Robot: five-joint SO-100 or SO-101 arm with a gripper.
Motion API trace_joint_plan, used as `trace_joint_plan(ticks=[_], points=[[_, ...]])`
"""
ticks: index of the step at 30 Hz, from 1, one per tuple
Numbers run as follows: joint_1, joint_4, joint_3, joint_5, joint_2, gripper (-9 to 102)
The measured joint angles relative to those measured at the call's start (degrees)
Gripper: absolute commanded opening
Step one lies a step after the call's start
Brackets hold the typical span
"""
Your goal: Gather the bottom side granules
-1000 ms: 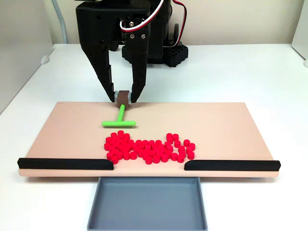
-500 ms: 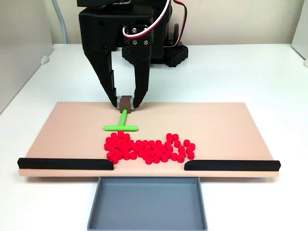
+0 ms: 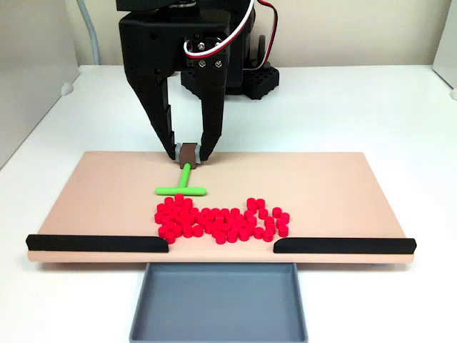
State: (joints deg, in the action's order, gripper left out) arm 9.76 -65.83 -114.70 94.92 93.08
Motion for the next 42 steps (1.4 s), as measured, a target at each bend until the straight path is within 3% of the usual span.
trace_joint_plan(ticks=[42], points=[[-1.1, 0.0, 7.8, 0.0, -7.2, 0]])
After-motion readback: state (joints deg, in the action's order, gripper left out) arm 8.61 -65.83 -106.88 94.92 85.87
